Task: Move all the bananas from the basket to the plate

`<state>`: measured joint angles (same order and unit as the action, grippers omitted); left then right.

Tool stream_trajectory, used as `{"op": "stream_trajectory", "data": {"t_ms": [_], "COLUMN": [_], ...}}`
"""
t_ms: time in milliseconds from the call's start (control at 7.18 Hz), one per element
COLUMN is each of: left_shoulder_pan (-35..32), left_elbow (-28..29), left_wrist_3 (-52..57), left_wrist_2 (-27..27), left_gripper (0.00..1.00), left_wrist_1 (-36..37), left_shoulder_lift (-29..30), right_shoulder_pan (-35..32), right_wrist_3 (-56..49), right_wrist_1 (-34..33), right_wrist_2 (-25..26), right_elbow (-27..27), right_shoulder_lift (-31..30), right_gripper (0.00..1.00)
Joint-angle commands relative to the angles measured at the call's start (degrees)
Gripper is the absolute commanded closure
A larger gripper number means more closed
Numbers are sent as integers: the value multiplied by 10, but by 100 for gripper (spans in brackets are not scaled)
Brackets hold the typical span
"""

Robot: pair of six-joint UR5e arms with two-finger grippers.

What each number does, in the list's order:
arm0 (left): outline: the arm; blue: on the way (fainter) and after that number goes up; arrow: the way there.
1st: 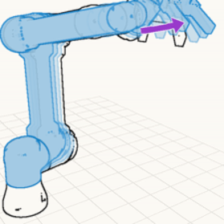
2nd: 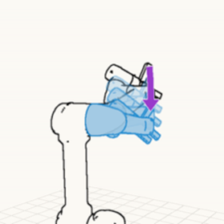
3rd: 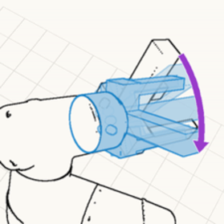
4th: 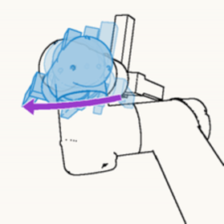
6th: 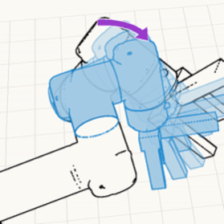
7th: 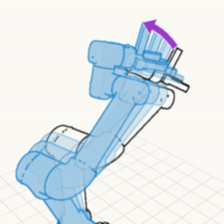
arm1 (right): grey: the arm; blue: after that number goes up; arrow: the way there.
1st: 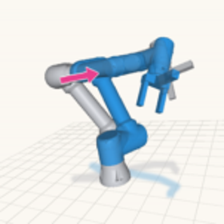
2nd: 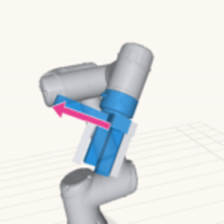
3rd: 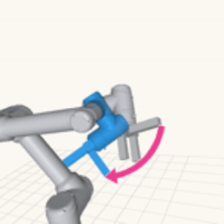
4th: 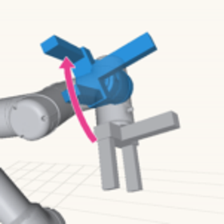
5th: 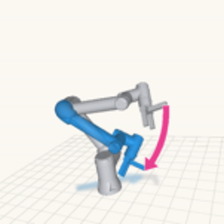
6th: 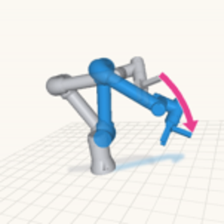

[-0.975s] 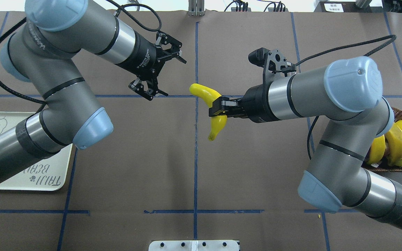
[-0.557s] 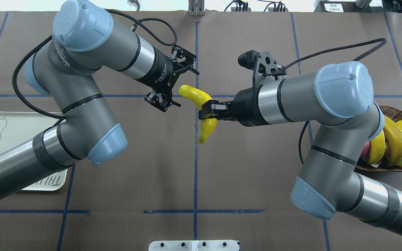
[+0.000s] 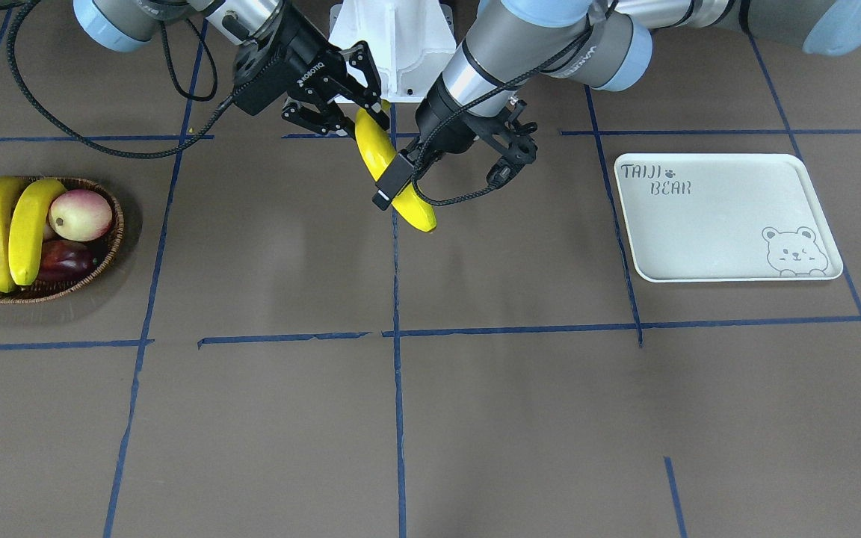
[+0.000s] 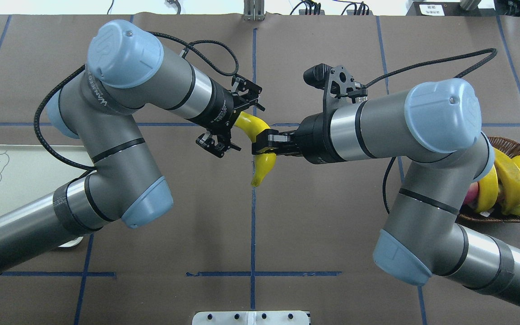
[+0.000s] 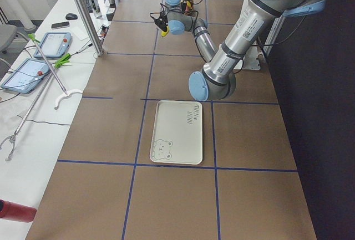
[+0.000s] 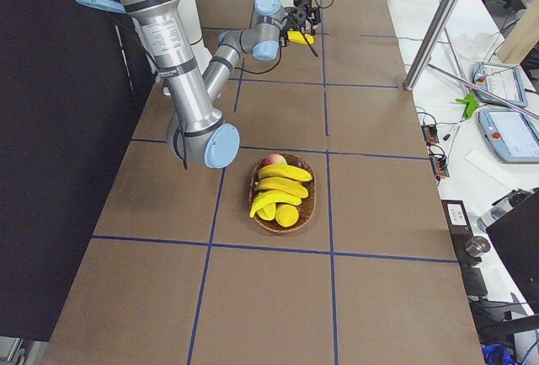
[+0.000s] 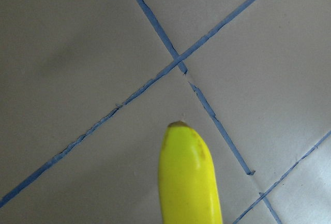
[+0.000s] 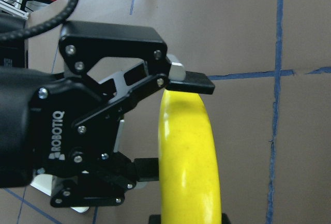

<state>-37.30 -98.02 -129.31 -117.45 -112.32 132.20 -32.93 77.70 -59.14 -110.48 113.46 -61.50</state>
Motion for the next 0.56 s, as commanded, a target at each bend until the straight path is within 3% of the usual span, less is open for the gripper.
{"op": "stream_trajectory", "data": {"t_ms": [0, 139, 418], "left_shoulder_pan": [2, 2, 2], "left_elbow": [0, 0, 0], "left_wrist_3": [-19, -29, -38], "left_wrist_2": [9, 23, 23], "left_gripper": [14, 29, 78], "left_wrist_1": [-1, -6, -28], "left_shoulder_lift": [0, 0, -4], "right_shoulder_pan": [2, 2, 2], "right_wrist_3": [0, 0, 0], "right_wrist_1": [1, 1, 1], "right_wrist_2": [0, 0, 1], "right_elbow": [0, 0, 0], "right_shoulder_lift": [1, 1, 1], "right_gripper": [100, 100, 99]}}
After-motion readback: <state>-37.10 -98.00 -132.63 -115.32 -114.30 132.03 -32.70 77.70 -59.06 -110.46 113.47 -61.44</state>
